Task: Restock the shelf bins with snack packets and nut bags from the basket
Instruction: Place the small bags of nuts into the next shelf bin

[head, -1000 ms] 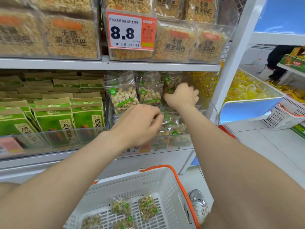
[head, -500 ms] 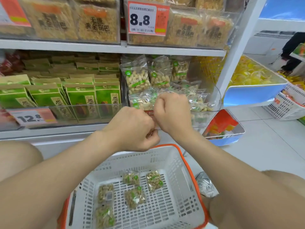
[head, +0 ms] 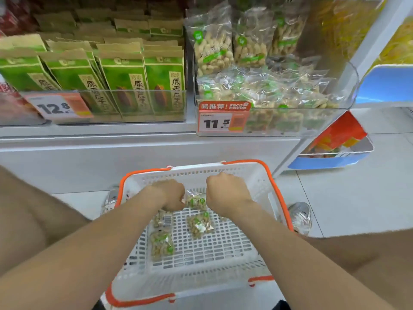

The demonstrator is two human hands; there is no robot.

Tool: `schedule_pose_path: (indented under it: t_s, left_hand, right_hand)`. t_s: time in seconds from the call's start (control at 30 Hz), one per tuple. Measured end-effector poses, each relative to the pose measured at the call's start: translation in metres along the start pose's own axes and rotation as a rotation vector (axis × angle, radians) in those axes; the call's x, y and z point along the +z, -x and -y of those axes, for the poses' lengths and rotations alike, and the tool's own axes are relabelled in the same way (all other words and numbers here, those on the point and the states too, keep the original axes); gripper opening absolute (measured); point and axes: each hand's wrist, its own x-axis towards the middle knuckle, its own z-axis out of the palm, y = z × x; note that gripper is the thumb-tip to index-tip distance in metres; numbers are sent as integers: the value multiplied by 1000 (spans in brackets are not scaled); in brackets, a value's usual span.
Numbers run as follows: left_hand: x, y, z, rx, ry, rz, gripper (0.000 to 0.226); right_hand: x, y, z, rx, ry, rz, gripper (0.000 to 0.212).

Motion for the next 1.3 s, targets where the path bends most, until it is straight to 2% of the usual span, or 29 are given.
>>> schedule_pose_path:
  t_s: [0.17, 0.2, 0.3, 0.33, 0.43, 0.57, 0.67, 0.7, 0.73, 0.8, 0.9, 1.0, 1.07, 1.17, 1.3]
  left_hand:
    - [86, -35, 2, -21, 48, 210, 20]
    - [102, -40, 5, -15, 48, 264, 26]
    - [141, -46, 10, -39, 38, 356, 69]
    - [150, -44, 9, -57, 34, 376, 73]
    - [163, -44, 5, -65, 10, 324, 60]
    - [168, -54, 11, -214, 242, 311, 68]
    - [166, -54, 2, -176, 203, 246, 75]
    - [162, -51, -3, -175, 197, 226, 73]
    - [160, -46, -7, -203, 224, 190, 61]
    - [155, -41, -12, -180, 134, 144, 33]
    - [145, -37, -9, -151, 22, 81, 32]
    - [138, -24, -3, -93, 7, 128, 25]
    - [142, -18, 2, -59, 21, 184, 32]
    - [156, -18, 5, -29, 26, 275, 63]
    - [179, -32, 9, -156, 10, 328, 80]
  right_hand:
    - [28, -16, 5, -135, 144, 126, 23]
    - [32, -20, 7, -152, 149, 149, 23]
    - [46, -29, 10, -183, 145, 200, 21]
    - [49, -32, 11, -187, 143, 215, 20]
    - [54, -38, 10, -205, 158, 235, 18]
    - [52, -41, 10, -194, 179, 237, 16]
    - [47, -41, 11, -193, 181, 259, 14]
    - [45, -40, 13, -197, 178, 265, 13]
    - [44, -38, 14, -205, 180, 268, 12]
    - [40, -35, 17, -225, 189, 269, 12]
    - [34, -29, 22, -242, 195, 289, 12]
    - [28, -23, 25, -247, 194, 311, 11]
    - [24, -18, 24, -251, 189, 313, 9]
    - [23, -12, 23, -242, 175, 321, 9]
    - [32, -12, 20, -200, 149, 385, 11]
